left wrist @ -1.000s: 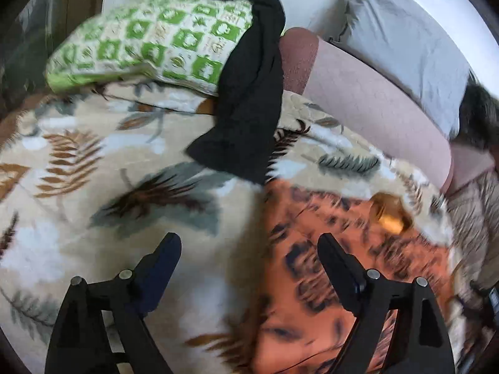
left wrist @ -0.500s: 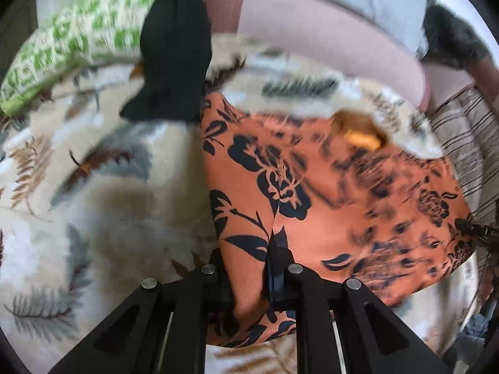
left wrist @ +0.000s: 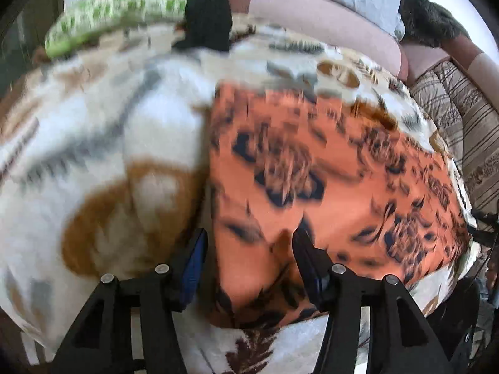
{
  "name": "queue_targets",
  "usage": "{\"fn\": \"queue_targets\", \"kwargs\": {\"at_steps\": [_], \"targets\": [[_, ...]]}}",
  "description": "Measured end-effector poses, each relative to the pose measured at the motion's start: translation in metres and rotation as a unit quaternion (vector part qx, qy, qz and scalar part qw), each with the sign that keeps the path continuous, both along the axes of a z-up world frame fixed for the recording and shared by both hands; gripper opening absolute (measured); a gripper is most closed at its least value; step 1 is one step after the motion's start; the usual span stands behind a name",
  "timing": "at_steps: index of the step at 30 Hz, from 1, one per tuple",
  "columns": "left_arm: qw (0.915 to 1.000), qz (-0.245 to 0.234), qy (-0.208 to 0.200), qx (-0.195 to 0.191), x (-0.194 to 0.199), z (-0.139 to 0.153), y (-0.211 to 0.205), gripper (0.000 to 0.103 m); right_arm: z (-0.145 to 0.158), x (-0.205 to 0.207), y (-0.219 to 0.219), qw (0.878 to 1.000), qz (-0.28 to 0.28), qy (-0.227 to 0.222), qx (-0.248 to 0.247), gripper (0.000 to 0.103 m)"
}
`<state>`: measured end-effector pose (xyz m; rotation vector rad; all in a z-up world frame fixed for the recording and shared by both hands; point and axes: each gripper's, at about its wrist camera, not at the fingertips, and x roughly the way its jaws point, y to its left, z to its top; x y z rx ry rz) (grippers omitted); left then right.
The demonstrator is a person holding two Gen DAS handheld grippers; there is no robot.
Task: Fold small clothes
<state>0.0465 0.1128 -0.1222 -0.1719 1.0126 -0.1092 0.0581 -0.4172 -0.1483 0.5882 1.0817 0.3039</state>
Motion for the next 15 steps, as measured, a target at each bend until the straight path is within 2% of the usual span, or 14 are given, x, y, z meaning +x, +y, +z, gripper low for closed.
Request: {"fn": "queue_targets", "kwargs": {"at_steps": [2,6,9,14,15], "targets": [[0.9996,-0.006,-0.028,-0.003,0.014,0.016,0.003,0.060,0.024,0.005,-0.007,0.999,-0.010,-0.046,0.006,0.080],[0.9998,-0.009,-0.016,0.006,0.060,0.007,0.005,0.060,0.045,0.034,-0.005,0.997,-0.002,-0.074,-0.039,0.080],[0.9997,-0.013,0.010,0.016,0.084,-0.007,0.005,0.060,0.038,0.067,-0.002,0.995,-0.001,-0.066,-0.070,0.080],[0.9995,-0.017,0.003,0.027,0.097,-0.010,0.000,0.060,0.028,0.100,0.004,0.992,0.015,-0.069,-0.107,0.074],[0.9994,-0.016,0.004,0.030,0.097,-0.014,-0.002,0.056,0.024,0.102,0.005,0.991,0.021,-0.066,-0.117,0.072]]}}
